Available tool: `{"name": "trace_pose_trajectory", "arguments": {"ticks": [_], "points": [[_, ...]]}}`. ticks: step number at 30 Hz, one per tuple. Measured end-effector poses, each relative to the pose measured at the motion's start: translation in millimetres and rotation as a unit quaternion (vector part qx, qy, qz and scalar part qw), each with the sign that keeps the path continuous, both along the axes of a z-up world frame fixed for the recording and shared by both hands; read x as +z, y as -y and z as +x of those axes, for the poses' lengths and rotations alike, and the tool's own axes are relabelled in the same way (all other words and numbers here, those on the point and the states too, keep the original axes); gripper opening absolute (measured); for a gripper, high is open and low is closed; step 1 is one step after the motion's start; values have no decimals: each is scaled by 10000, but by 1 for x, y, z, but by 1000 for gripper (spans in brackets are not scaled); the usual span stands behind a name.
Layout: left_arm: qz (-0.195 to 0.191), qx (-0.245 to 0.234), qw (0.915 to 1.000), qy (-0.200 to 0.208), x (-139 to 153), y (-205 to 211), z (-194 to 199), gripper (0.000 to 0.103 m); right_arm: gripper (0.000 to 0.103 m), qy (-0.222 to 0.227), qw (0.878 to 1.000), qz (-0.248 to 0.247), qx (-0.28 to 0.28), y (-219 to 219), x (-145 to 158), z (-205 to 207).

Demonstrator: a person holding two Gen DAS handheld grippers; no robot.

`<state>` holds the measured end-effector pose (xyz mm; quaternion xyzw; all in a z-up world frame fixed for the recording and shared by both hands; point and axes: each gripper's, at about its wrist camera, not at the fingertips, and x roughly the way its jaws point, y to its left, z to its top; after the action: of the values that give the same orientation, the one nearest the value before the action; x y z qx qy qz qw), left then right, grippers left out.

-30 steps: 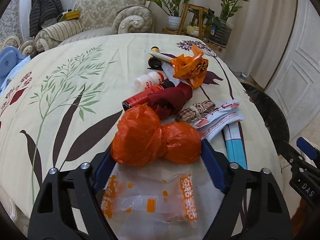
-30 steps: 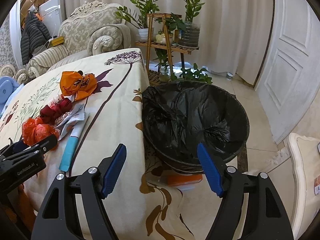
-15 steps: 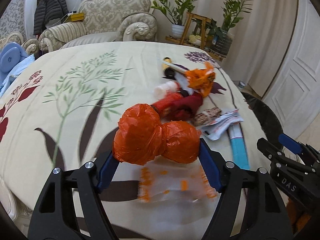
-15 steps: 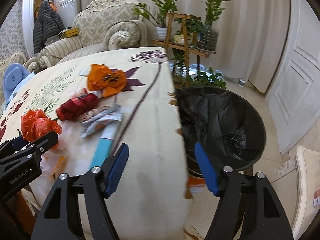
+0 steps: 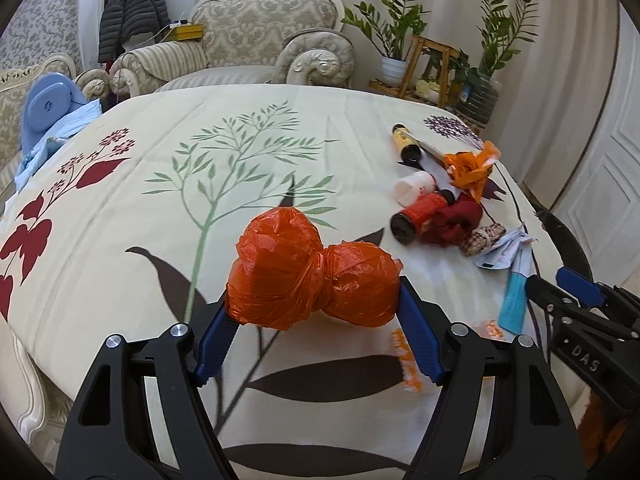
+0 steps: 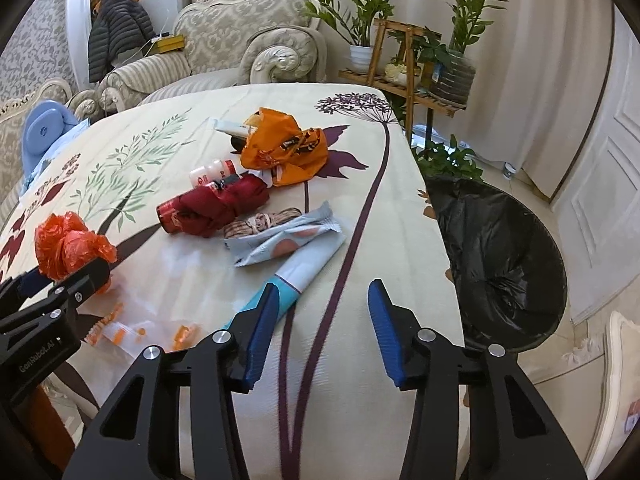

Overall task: Collect trash
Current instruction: 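Grasp the clear orange-printed wrapper with the right gripper while the left holds the orange bag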

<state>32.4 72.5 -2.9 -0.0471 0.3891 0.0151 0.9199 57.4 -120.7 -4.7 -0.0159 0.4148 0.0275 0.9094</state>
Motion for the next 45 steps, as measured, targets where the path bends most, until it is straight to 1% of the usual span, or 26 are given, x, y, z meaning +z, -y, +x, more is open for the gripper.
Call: {"name": "trace_pose_trajectory", "arguments": {"ticks": [6, 9, 15, 22, 27, 32, 36, 45], "points": [[18, 113, 9999, 9, 0, -13, -2, 73, 46, -19, 10000, 35, 28, -8, 2, 1], [23, 179, 9998, 25, 0, -19, -4, 73, 46, -71, 9998, 187, 98, -13, 2, 1], [19, 351, 9994, 42, 4, -33, -11, 73, 47, 44, 9980, 306, 548, -32, 11, -11], [18, 661, 9978, 18, 4, -56, -30, 73, 47, 19, 9966, 295, 766, -40, 10, -26], [16, 786, 9969, 37, 4, -65, -49, 73, 47, 77, 9957, 308, 871, -42, 12, -41], [-26, 794, 9968, 80, 5, -65, -64, 73, 52, 72, 9942, 256, 1043, -51, 10, -53], [-66, 764, 9970, 56, 2, -65, -69, 73, 54, 55, 9935, 136, 1125, -61, 4, -50], [-142, 829, 9965, 8, -2, -75, -59, 73, 54, -27, 9927, -31, 1203, -82, -6, -22]]}}
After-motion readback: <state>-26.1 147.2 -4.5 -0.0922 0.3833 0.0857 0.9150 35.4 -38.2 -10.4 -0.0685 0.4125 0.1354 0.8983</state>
